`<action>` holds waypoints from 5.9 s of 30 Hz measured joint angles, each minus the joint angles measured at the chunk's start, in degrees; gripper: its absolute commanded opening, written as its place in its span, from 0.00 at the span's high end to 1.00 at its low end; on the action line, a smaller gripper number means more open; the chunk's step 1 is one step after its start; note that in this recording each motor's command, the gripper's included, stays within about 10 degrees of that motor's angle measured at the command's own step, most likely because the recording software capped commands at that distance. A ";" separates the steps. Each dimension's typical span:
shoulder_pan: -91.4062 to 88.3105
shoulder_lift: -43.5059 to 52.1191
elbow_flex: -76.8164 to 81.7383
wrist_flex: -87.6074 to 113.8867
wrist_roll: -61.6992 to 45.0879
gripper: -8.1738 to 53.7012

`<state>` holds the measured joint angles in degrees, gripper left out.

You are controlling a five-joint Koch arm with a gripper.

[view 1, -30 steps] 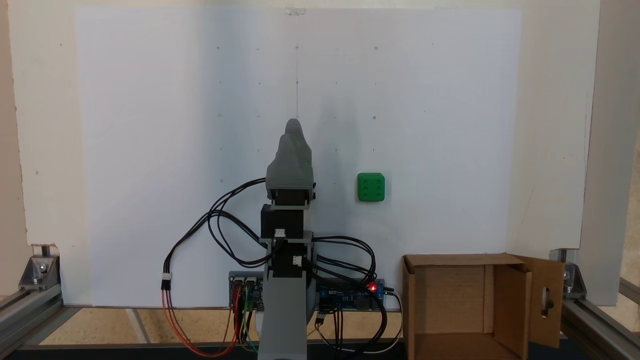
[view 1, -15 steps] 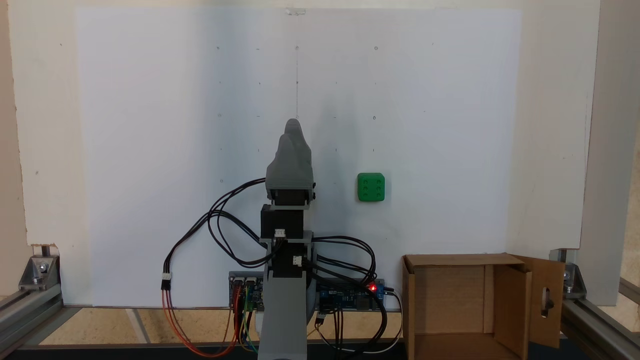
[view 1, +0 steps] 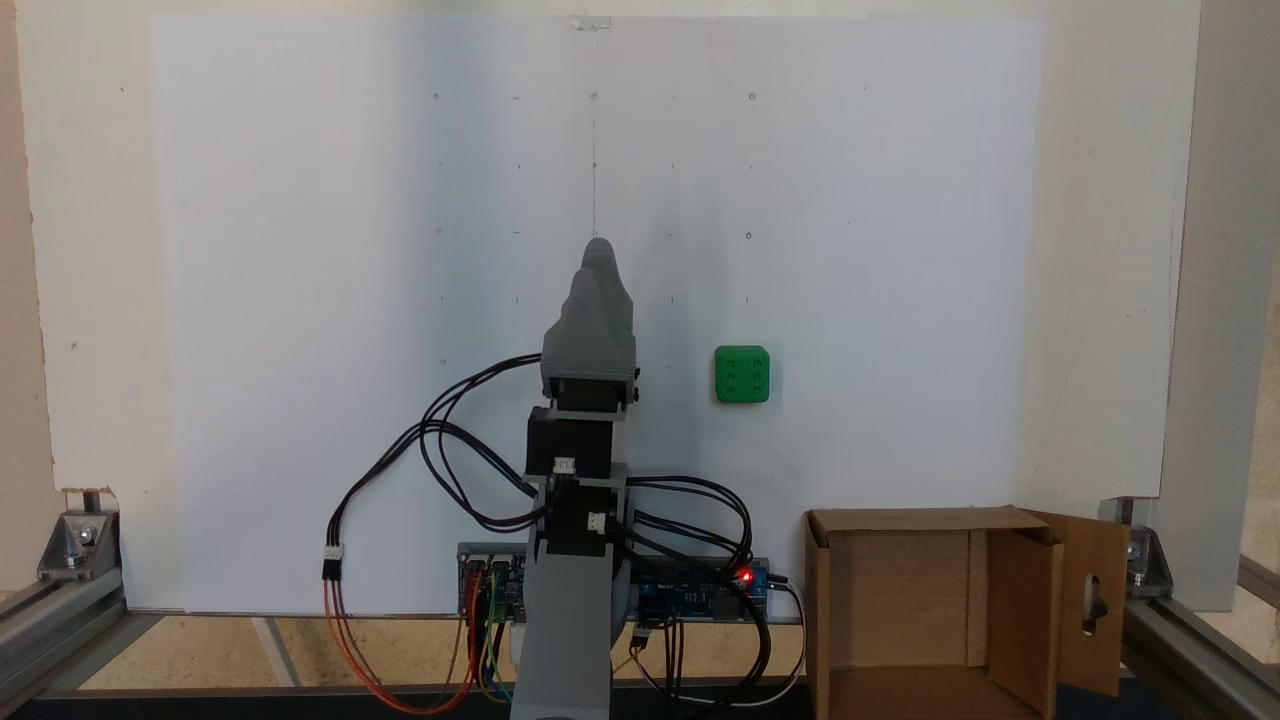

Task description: Grasp a green dice and put it in the bin.

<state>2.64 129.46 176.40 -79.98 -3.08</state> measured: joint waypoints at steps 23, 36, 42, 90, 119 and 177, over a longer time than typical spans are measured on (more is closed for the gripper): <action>2.29 0.00 0.00 1.76 0.00 0.16; 2.02 0.00 0.00 4.39 0.00 0.17; 2.02 0.00 -5.54 22.68 0.00 0.17; 38.67 -18.28 -81.30 153.37 -40.69 0.06; 51.15 -21.62 -79.54 149.59 -54.05 0.06; 52.29 -29.97 -61.00 126.21 -54.14 0.09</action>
<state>54.93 99.49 115.40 46.23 -57.22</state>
